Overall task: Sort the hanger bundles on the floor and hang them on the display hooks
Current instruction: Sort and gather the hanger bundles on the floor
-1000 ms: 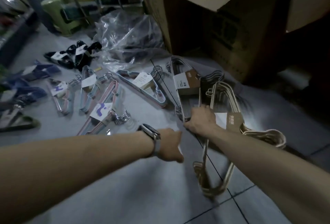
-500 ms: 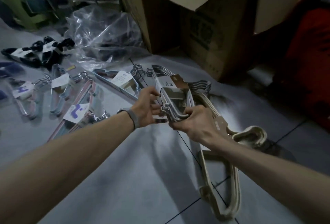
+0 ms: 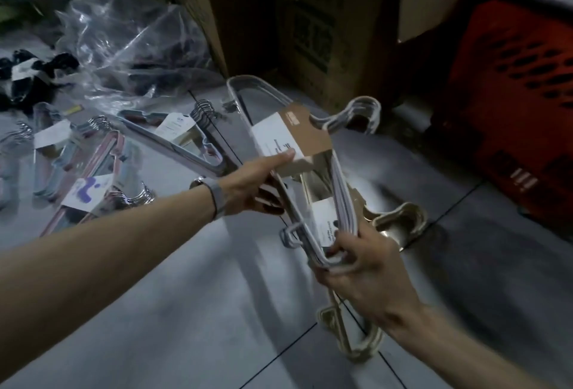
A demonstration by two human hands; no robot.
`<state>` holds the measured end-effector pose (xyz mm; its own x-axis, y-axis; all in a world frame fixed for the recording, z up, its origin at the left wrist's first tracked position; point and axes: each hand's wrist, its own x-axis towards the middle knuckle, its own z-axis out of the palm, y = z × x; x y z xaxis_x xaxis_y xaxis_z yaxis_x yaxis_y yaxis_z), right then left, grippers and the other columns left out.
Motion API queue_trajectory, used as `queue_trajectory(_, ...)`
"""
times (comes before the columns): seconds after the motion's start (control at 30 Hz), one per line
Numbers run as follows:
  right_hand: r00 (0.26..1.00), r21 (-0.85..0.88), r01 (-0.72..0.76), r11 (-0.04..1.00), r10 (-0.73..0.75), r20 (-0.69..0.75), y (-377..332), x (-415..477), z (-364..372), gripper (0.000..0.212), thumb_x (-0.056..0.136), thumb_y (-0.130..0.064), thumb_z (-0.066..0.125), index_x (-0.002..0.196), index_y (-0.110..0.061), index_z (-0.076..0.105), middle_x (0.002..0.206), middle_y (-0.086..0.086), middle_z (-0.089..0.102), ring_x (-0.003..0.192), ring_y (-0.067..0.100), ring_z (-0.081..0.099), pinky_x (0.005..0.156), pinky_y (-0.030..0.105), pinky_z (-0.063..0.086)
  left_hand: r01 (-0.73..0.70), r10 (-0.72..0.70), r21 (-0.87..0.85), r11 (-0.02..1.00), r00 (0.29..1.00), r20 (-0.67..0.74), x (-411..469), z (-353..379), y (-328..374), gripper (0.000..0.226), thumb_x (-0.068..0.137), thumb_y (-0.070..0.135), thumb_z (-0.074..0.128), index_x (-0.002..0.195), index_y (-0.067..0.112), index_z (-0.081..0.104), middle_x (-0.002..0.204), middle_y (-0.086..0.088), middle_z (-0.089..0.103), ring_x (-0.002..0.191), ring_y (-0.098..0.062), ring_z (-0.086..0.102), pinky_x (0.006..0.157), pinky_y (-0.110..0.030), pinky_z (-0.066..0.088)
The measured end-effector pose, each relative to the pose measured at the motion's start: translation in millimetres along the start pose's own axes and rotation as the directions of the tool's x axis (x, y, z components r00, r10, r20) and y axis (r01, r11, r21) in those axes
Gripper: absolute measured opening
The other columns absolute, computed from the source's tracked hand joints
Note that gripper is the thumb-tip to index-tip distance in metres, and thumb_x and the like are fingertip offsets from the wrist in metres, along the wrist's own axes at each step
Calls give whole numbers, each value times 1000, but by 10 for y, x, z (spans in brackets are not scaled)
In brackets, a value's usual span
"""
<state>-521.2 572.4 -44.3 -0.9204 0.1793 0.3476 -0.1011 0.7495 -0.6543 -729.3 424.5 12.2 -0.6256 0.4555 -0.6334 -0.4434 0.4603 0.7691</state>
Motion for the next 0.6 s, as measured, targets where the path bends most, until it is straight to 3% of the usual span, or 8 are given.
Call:
queue_trajectory(0.1, 996, -1, -77, 997, 77, -48, 47, -483, -147, 31, 65, -40, 89, 71, -23, 64, 82, -8, 54, 66, 7, 51, 54, 18, 39, -16, 5, 85, 996, 991, 137, -10, 332, -147, 48, 93, 54, 67, 118, 13, 64, 92, -8, 69, 76, -26, 72, 76, -41, 62)
queue_trajectory(0.17, 991, 24, -111, 994, 112, -73, 37, -739, -192, 31, 65, -43, 85, 67, -22, 62, 85, -11, 54, 62, 5, 49, 54, 17, 41, -24, -14, 172, 985, 976, 217, 21, 539, -267, 37, 95, 35, 72, 121, 10, 64, 95, -8, 72, 78, -23, 74, 79, -40, 63)
queue_trajectory(0.23, 989, -9, -123, 992, 122, -84, 51, -937, -156, 30, 62, -34, 88, 66, -20, 62, 93, -8, 58, 61, 10, 51, 53, 21, 45, 16, -71, 220, 975, 967, 245, 67, 708, -378, 27, 97, 11, 69, 121, 1, 62, 105, -16, 71, 81, -26, 75, 81, -44, 64)
queue_trajectory(0.3, 985, -49, -156, 987, 152, -76, 99, -1086, -81, 32, 61, -26, 93, 69, -19, 63, 113, -1, 65, 64, 17, 57, 55, 25, 49, 41, -97, 243, 969, 970, 222, 95, 833, -447, 14, 96, 0, 62, 110, 2, 62, 105, -17, 71, 78, -27, 76, 76, -43, 65)
queue_trajectory(0.4, 977, -105, -205, 973, 197, -88, 109, -1179, 37, 28, 60, -27, 89, 72, -20, 65, 142, 1, 61, 70, 19, 65, 58, 25, 51, -11, -34, 388, 922, 994, 108, 143, 942, -488, 18, 92, 12, 64, 108, 6, 63, 106, -13, 71, 83, -29, 75, 76, -44, 65)
queue_trajectory(0.47, 958, -129, -272, 954, 256, -128, 64, -1187, 121, 26, 59, -34, 84, 68, -22, 62, 138, 0, 64, 69, 23, 66, 53, 25, 52, -51, 45, 570, 820, 999, 25, 148, 976, -486, 29, 88, 23, 63, 111, 6, 66, 107, -12, 71, 87, -32, 75, 77, -49, 64)
queue_trajectory(0.53, 946, -180, -320, 930, 303, -119, 24, -1183, 188, 29, 59, -47, 78, 66, -24, 60, 130, 1, 67, 70, 27, 68, 48, 26, 52, -84, 114, 703, 706, 993, 4, 140, 988, -471, 23, 94, 26, 61, 103, 6, 66, 100, -12, 72, 81, -32, 75, 71, -49, 65)
queue_trajectory(0.6, 937, -201, -350, 915, 341, -75, 39, -1189, 216, 35, 60, -56, 74, 69, -27, 57, 131, 1, 66, 67, 25, 66, 46, 26, 50, -87, 133, 740, 667, 991, -3, 140, 989, -460, 17, 97, 24, 59, 92, 7, 62, 91, -11, 71, 71, -30, 76, 65, -46, 65)
